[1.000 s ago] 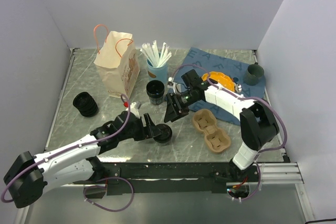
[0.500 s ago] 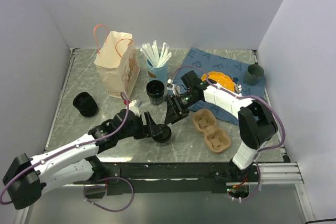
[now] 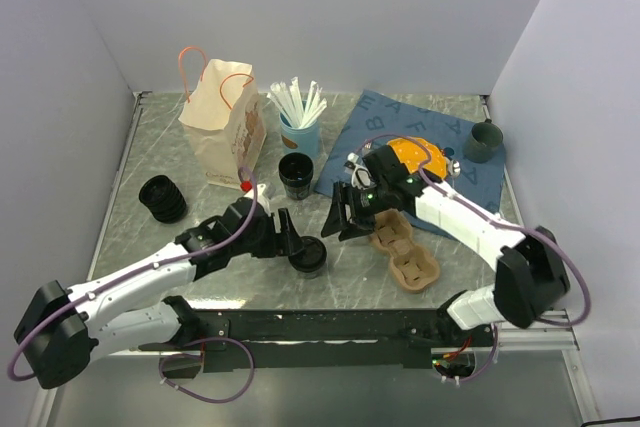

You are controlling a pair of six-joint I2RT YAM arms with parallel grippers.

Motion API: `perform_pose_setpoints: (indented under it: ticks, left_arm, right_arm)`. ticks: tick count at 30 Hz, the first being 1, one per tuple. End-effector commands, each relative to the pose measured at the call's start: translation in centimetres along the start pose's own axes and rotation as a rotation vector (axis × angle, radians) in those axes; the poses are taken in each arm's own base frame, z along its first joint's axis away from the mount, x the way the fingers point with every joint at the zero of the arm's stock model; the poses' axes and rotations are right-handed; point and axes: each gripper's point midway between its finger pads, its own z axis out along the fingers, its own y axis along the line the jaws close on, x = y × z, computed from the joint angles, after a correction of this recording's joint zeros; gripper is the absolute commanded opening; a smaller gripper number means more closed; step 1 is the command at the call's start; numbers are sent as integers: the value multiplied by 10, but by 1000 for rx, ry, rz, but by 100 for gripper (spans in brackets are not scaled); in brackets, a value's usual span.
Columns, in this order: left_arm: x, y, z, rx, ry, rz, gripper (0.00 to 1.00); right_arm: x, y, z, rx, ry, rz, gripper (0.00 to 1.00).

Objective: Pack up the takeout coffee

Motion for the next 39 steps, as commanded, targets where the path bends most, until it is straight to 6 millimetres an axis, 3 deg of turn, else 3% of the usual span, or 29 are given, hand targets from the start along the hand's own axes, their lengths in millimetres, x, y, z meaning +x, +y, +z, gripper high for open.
perform_pose_setpoints:
  ticks: [1, 5, 12, 23, 32, 39]
  left_arm:
    - [-22, -14, -5, 41, -32, 90, 79]
    - [-24, -14, -5, 52, -17, 122, 79]
    - [-19, -19, -1, 136, 54, 169, 78]
    - [-7, -10, 6, 123, 98, 158, 74]
    - [-3, 1, -1, 81, 55, 54, 71]
    - [4, 7, -6, 83, 43, -10, 70]
  right_arm:
    - [-6, 10, -1, 38, -138, 171, 68]
    - [-4, 15, 5, 30, -186, 308, 68]
    - [7, 24, 18, 77, -225, 365, 70]
    - [20, 8, 28, 153, -229, 372, 68]
    - [20, -2, 36, 198, -192, 258, 56]
    - [2, 5, 35, 209, -179, 103, 52]
